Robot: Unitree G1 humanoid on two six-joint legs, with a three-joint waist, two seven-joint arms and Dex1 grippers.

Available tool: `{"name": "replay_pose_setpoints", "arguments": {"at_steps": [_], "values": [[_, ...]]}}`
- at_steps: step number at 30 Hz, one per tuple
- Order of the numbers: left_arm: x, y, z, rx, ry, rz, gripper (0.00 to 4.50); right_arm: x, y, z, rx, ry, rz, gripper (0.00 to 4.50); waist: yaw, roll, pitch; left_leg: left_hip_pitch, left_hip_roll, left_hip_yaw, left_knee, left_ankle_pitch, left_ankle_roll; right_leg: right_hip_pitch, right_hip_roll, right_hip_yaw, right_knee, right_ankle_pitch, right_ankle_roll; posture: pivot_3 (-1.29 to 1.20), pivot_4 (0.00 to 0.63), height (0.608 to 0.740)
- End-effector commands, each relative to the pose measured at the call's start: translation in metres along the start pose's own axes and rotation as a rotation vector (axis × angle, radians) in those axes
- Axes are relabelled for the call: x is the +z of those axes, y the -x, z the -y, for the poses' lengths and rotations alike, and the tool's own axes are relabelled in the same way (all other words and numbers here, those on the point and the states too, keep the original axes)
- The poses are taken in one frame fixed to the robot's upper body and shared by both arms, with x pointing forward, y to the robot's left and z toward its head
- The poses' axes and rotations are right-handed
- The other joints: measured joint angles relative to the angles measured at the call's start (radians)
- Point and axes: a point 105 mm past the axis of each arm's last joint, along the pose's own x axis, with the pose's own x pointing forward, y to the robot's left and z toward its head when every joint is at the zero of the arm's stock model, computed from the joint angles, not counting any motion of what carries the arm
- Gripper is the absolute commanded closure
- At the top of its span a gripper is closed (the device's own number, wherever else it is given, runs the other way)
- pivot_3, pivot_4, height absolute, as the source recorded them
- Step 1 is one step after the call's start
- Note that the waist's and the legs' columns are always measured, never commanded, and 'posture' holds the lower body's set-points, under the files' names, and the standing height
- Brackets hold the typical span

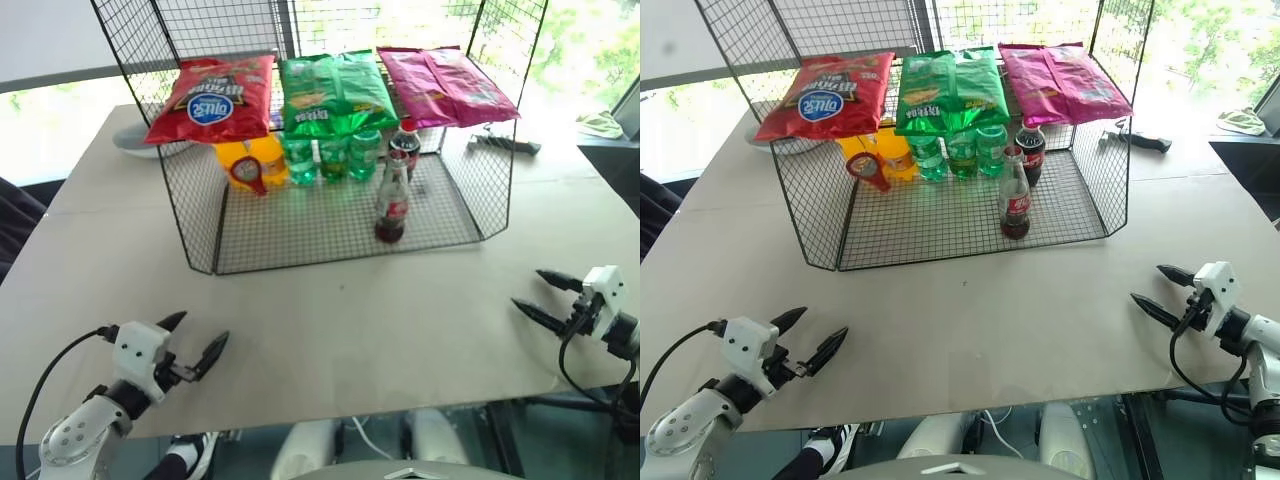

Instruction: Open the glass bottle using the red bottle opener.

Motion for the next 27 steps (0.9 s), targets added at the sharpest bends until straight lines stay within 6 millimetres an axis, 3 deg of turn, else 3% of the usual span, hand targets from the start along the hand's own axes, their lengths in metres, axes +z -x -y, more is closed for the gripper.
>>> {"name": "replay_pose_setpoints", "arguments": {"at_steps": [1,16,24,27], "values": [[-0.002,0.001,-0.004,0.003,-0.021,-0.015,0.0,0.014,0.004,0.008,-0.017,0.051,0.037,0.09,0.0,0.0,0.0,0.0,0.0,0.0,0.0,0.0,0.0,0.0,0.0,0.0,0.0,0.0,0.0,0.0,0.15,0.74],[-0.003,-0.009,-0.002,-0.003,-0.023,-0.001,0.0,0.02,-0.007,0.004,-0.003,0.069,0.064,0.09,0.006,0.001,-0.001,0.0,0.0,0.0,0.0,0.0,0.0,0.0,0.0,0.0,0.0,0.0,0.0,0.0,0.15,0.74],[-0.002,-0.013,0.001,-0.015,-0.022,0.008,0.0,0.021,-0.012,-0.006,0.006,0.069,0.095,0.09,0.007,0.003,-0.001,0.0,0.0,-0.001,0.0,0.0,0.0,0.0,-0.001,-0.001,0.0,0.0,0.0,0.0,0.15,0.74],[0.001,-0.02,0.008,-0.036,-0.024,0.022,0.0,0.028,-0.02,-0.02,0.051,0.077,0.126,0.09,0.008,0.003,-0.001,0.0,0.0,-0.001,0.0,0.0,0.0,0.0,-0.001,-0.001,0.0,0.0,0.0,0.0,0.15,0.74]]}}
